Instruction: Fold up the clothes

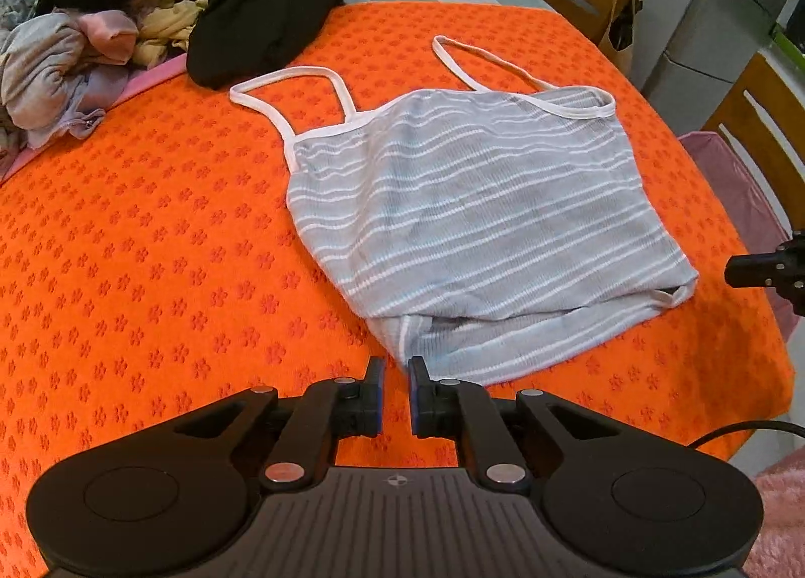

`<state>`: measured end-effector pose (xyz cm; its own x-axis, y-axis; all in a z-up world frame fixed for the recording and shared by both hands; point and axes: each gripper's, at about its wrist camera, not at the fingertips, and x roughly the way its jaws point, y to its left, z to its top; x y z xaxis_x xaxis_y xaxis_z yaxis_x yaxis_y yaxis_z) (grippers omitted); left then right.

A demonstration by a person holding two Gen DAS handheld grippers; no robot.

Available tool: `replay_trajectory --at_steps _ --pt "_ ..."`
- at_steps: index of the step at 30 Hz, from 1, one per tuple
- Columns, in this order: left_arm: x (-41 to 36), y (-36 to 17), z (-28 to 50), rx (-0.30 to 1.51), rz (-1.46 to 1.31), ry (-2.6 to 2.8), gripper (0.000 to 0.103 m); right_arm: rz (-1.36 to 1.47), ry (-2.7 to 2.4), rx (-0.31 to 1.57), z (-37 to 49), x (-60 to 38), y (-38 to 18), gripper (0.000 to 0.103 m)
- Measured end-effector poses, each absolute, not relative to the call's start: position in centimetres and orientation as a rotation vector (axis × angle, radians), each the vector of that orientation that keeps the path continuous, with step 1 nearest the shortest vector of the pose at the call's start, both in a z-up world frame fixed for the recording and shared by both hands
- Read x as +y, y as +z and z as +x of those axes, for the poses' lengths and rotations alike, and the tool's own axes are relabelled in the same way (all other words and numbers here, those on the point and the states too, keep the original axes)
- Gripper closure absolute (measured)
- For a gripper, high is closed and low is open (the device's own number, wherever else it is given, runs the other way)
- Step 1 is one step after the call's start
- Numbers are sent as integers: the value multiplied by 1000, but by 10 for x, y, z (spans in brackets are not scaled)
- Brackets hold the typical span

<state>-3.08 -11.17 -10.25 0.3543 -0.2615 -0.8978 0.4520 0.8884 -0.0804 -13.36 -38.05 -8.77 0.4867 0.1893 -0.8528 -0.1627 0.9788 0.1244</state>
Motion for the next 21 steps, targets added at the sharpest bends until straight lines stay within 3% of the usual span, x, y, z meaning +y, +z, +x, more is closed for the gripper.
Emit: replay_trajectory --at_steps 6,9,15,17,18,21 --pt "-118 -102 -36 1107 195 -482 89 2 324 1055 -121 -360 -90 95" --pt "-121 -101 -37 1108 195 -486 85 -26 347 1066 -111 -352 -98 89" --pt "-124 -103 -36 1116 179 -476 72 -59 379 1107 -93 -343 -117 89" --pt "-126 -105 -35 1118 177 -466 70 -61 390 1117 -91 -341 -119 93" --pt "-126 -105 -35 1118 174 -464 70 -62 396 1123 -90 -341 -120 100" --pt "-129 -103 -34 1100 165 -483 71 -37 435 1124 -94 -343 -111 100"
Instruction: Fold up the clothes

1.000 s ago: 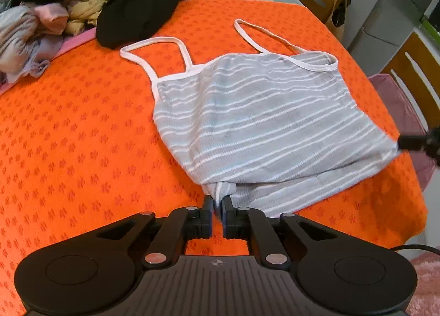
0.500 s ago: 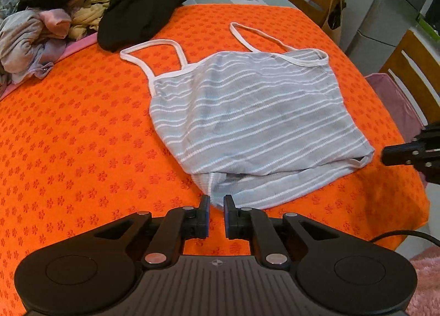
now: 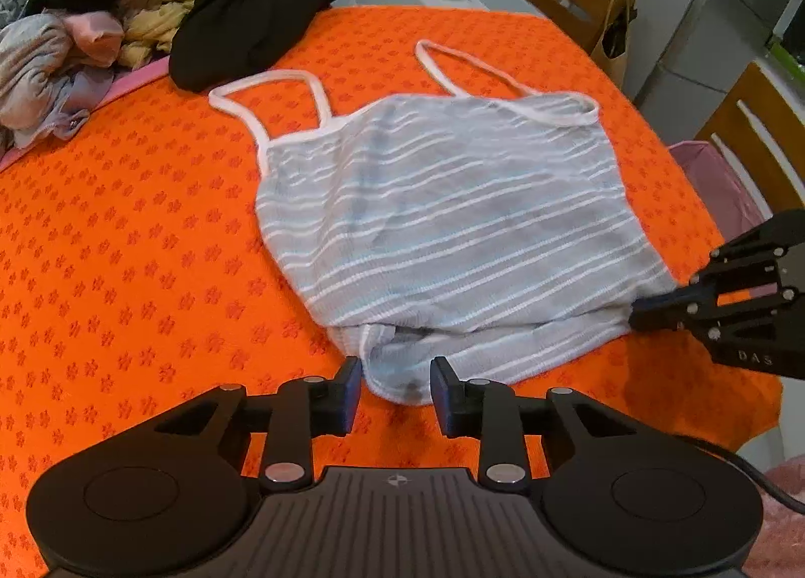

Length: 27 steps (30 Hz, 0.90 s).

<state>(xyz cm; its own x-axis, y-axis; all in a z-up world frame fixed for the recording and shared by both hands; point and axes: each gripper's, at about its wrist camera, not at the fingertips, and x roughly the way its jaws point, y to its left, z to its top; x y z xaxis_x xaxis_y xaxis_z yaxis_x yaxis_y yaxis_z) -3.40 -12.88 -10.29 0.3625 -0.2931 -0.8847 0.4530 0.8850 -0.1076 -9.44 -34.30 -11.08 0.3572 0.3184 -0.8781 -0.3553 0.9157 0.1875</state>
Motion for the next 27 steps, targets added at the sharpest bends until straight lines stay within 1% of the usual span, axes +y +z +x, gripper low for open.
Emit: replay_trajectory --at_steps 2,5,11,13,19,20,22,25,27 --pt "-130 -101 -33 1089 157 -493 71 -40 471 1118 -101 -344 -102 100" --pt "-132 -96 -32 1080 133 -518 72 -67 531 1162 -111 -343 -102 100" --pt "-142 -105 -26 1110 161 -529 72 -47 547 1243 -119 -348 -117 100" --pt "-143 -107 -25 1111 169 -514 71 -47 543 1249 -120 -349 -115 98" --pt "-141 -110 -27 1082 206 -466 72 -81 500 1093 -119 -348 -87 97" --pt "-142 -111 -28 1076 221 -458 72 -97 488 1066 -117 -347 -85 96" --pt "-143 -112 -29 1063 251 -449 72 -133 483 1053 -109 -343 -88 86" --pt "-146 -115 -30 1048 283 -442 72 -177 500 1050 -98 -334 -97 81" --pt "-148 -116 -29 1039 295 -440 74 -196 519 1050 -91 -326 -104 77"
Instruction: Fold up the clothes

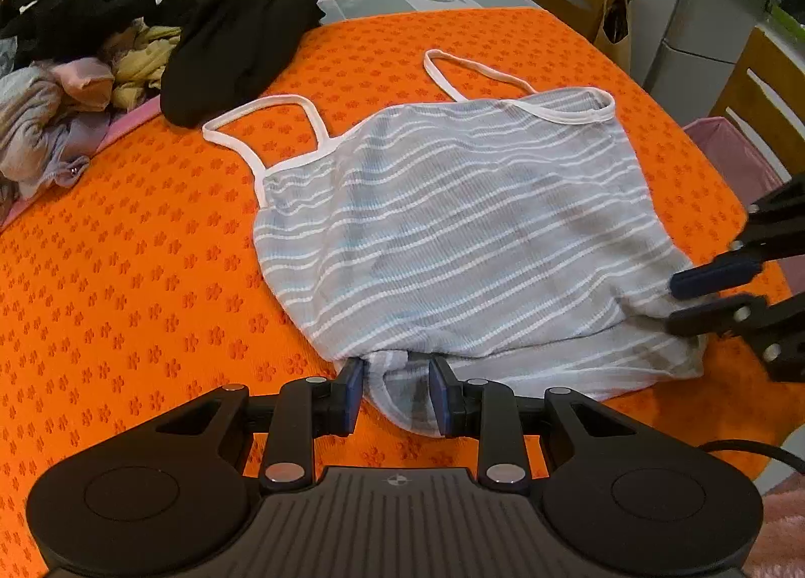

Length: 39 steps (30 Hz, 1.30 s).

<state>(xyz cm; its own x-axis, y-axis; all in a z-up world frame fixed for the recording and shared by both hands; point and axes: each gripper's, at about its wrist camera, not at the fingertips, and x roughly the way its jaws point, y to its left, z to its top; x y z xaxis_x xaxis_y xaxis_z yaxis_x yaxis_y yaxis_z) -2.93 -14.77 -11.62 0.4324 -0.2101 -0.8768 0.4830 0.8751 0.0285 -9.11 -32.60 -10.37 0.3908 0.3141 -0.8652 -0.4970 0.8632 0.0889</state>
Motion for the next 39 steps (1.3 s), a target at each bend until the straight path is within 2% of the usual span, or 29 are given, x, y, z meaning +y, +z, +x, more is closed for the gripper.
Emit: replay_trajectory --at_steps 2,5,15,18,28,39 --pt "-149 -118 -28 1030 303 -429 89 -209 544 1052 -86 -318 -110 76" --pt "-149 -115 -29 1010 301 -428 94 -240 559 1058 -81 -308 -121 76" --pt "-135 -89 -47 955 252 -516 95 -275 552 1008 -76 -302 -126 73" --pt "-130 -83 -49 953 227 -522 96 -270 530 1006 -73 -306 -124 100" --pt "-108 -65 -56 980 154 -574 96 -17 410 961 -85 -371 -55 100" --pt "-106 -104 -71 1181 214 -657 94 -11 449 1152 -107 -378 -89 99"
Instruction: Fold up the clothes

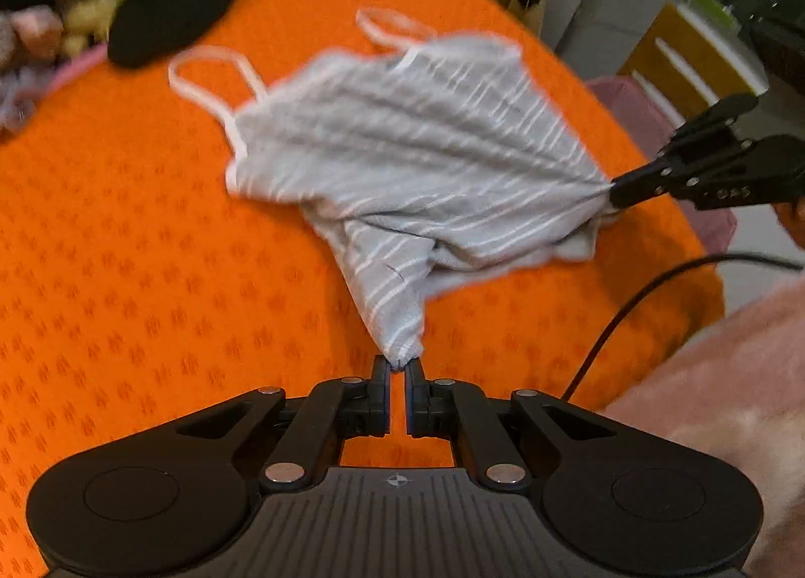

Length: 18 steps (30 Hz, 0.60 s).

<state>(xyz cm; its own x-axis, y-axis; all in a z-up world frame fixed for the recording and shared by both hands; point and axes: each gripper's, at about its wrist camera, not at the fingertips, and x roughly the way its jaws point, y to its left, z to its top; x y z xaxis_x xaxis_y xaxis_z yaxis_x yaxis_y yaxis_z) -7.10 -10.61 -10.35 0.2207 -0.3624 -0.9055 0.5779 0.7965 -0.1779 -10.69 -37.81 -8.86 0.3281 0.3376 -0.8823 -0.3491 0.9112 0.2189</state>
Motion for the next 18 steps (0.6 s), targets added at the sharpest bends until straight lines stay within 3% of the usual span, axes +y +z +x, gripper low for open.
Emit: replay_trajectory --at_steps 4,12,18 --pt "-96 -95 -63 1174 155 -629 84 -18 460 1124 -101 -378 -76 92" --pt "-86 -76 -25 1109 53 -513 67 24 396 1040 -50 -391 -52 87" --pt "-87 -87 22 1099 11 -416 64 29 372 1029 -5 -393 -57 80"
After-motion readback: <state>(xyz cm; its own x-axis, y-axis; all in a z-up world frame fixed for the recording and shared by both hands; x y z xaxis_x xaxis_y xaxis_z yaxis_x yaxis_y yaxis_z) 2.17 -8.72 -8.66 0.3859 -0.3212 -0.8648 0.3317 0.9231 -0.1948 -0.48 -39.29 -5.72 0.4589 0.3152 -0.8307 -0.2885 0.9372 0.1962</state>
